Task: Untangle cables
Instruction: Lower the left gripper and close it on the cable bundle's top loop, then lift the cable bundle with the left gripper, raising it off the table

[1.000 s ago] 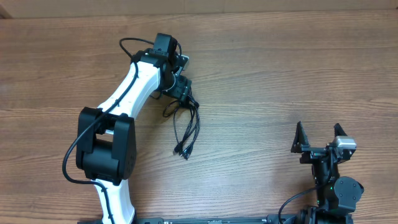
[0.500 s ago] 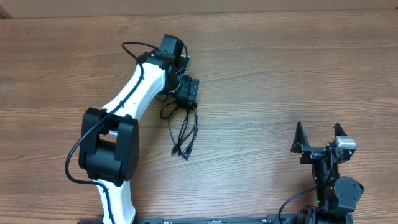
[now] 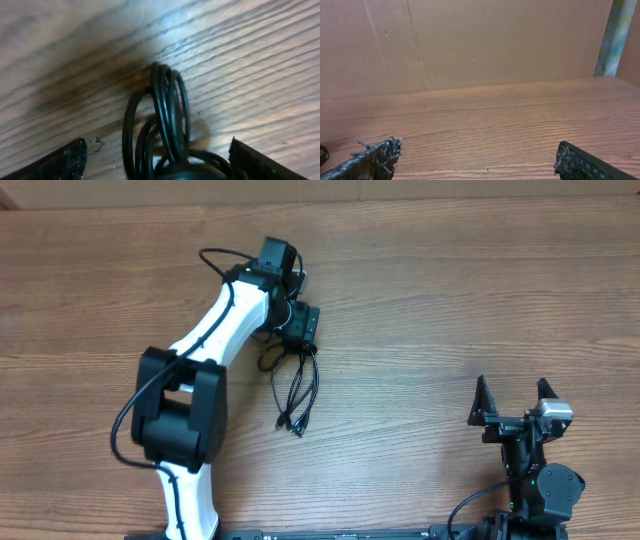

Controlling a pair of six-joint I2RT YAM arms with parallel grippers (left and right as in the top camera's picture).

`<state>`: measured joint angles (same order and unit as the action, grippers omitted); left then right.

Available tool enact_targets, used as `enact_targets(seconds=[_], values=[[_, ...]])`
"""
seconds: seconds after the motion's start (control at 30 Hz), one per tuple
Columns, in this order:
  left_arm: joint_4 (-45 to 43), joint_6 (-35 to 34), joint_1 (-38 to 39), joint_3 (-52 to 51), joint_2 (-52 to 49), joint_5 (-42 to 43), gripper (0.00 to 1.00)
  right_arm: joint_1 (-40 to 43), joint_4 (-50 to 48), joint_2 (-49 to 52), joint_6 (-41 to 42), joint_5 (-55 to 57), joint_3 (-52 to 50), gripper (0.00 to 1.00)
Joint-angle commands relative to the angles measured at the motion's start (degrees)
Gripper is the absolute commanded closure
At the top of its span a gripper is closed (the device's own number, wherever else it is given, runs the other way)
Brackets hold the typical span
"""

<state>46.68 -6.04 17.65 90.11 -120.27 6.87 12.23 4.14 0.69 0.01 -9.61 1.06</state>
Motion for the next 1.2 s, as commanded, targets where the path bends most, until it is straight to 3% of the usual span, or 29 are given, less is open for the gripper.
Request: enact_targets(seconds=[0.0,0.27,0.43,0.5,0.7,1.17], values=[[-0.02,-0.63,0.37,-0.11,-3.45,0.24,0.15,-0.39,-0.17,-0.52,0.15,0.61,-0.61,0.00],[-0.63,-0.87,0.37,-0.07,-3.58,0.24,0.23,-0.39,-0.17,-0.52,0.15,0.61,-0.61,0.00],[0.11,-0.87,0.37,0.44,-3.56,0.24,0.51,-0.39,-0.17,-0.52,0.15,0.59,-0.61,0.00],[1.68,-0.85,0.37,1.60,-3.56,0.24,0.69,-0.39,-0.17,-0.52,0.15,0.61,-0.61,0.00],[5.84,-0.85,0.37,6.01,-3.56,0.24,0.96,-0.39,-0.15,-0.52,0.15,0.61,-0.61,0.00],[19.02,1.62,0.37,23.87,-3.02,2.78,0.96,-0.39,-0.15,-0.52,0.15,0.61,-0.61,0.00]])
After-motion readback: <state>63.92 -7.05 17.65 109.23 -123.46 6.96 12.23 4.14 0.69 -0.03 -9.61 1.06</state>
